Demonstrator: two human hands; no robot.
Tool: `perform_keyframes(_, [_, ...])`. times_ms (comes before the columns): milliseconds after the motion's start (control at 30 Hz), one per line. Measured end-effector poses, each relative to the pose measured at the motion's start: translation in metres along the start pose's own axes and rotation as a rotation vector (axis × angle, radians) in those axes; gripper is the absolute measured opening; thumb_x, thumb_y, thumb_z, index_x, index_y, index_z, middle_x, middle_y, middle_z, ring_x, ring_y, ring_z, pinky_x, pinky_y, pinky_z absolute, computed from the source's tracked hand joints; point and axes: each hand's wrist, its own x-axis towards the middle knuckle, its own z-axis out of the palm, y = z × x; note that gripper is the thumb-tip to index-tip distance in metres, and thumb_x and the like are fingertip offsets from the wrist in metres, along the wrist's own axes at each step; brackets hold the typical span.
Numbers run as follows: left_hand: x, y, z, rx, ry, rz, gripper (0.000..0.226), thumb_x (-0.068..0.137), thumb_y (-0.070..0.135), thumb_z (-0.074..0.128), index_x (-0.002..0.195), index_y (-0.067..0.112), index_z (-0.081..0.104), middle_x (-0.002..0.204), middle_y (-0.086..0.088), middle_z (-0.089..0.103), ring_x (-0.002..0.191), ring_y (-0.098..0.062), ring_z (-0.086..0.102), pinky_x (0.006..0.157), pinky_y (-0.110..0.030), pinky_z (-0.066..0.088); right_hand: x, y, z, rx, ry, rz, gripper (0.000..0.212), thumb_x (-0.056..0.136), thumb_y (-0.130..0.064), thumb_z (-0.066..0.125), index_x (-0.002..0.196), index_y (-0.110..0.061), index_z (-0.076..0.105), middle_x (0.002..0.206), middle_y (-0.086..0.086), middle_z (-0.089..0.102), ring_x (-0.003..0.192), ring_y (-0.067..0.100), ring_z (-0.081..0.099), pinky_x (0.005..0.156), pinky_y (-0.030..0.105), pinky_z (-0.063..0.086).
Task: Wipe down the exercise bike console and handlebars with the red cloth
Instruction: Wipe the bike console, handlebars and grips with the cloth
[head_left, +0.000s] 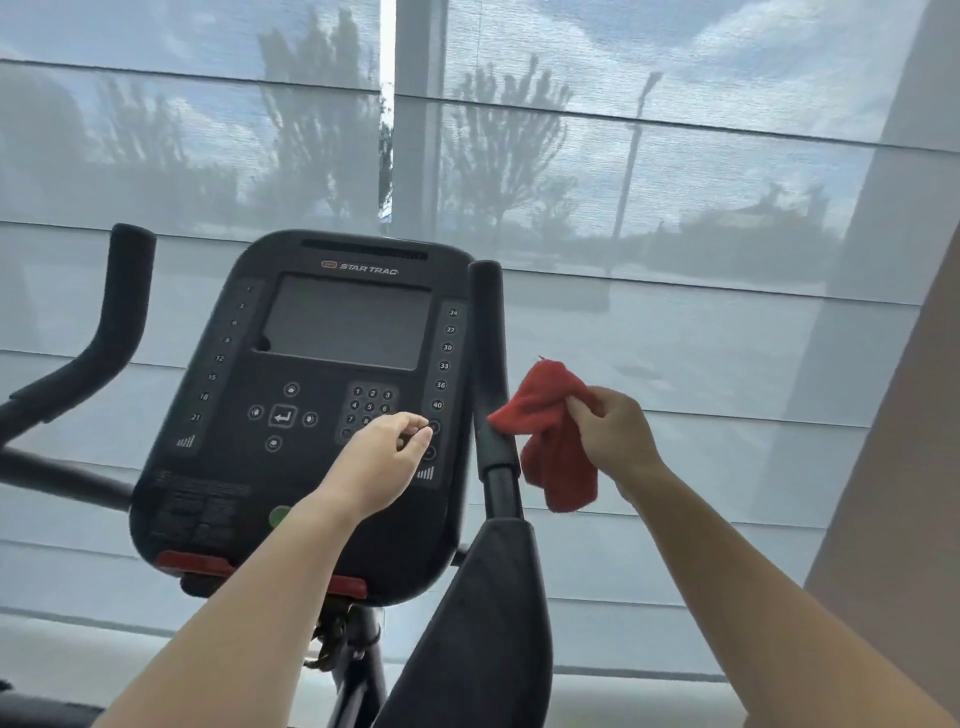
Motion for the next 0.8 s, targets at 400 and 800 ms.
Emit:
perform_keyframes(400, [0.033, 0.05, -0.015, 0.118, 0.092, -0.106, 0.026, 0.095, 0.04, 0.044, 0.113, 0.031, 0.06, 0.103, 0.011, 0.065, 0.093, -0.005, 0.059, 0.072, -0.015, 0.042, 0.093, 0.033, -0.016, 0.169, -0.244, -0.117, 0.02, 0.088, -0.017, 0.054, 0.074, -0.021, 0.067, 0.075, -0.004, 0.068, 0.074, 0.014, 0.063, 0.073, 0.028, 0.051])
perform_keyframes(800, [0.021, 0.079, 0.003, 0.25, 0.425, -0.457, 0.036, 0.095, 0.042, 0.043, 0.122, 0.023, 0.058, 0.12, 0.006, 0.06, 0.113, -0.014, 0.054, 0.1, -0.042, 0.043, 0.159, -0.032, 0.033, 0.324, -0.522, -0.294, 0.016, 0.082, -0.03, 0.059, 0.074, -0.027, 0.071, 0.069, -0.008, 0.065, 0.075, 0.014, 0.061, 0.075, 0.026, 0.049])
